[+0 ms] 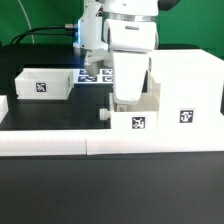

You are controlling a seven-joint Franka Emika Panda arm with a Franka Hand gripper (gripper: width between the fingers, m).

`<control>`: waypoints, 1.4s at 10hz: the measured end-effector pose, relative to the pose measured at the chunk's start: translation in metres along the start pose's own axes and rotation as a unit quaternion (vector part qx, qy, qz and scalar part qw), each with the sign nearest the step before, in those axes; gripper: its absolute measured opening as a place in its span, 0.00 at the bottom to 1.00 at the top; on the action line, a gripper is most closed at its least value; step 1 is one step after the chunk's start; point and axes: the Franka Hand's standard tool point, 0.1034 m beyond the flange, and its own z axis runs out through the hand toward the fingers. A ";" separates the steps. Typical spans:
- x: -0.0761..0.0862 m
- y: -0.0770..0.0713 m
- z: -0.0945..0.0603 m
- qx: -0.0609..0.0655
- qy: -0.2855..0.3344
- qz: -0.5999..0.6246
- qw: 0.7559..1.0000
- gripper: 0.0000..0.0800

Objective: Assemble drawer

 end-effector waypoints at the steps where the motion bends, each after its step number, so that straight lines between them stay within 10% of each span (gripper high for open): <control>1: 0.000 0.000 0.000 0.000 0.000 -0.001 1.000 0.05; 9: 0.005 -0.001 0.000 -0.001 -0.006 0.009 1.000 0.05; 13: 0.006 -0.001 -0.004 0.002 -0.008 0.017 1.000 0.60; 14: 0.008 0.000 -0.009 0.007 -0.011 0.020 1.000 0.60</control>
Offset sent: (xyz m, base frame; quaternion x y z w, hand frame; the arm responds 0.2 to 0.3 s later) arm -0.0012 0.0162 -0.0044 -0.0213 -0.0089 -0.0515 0.9984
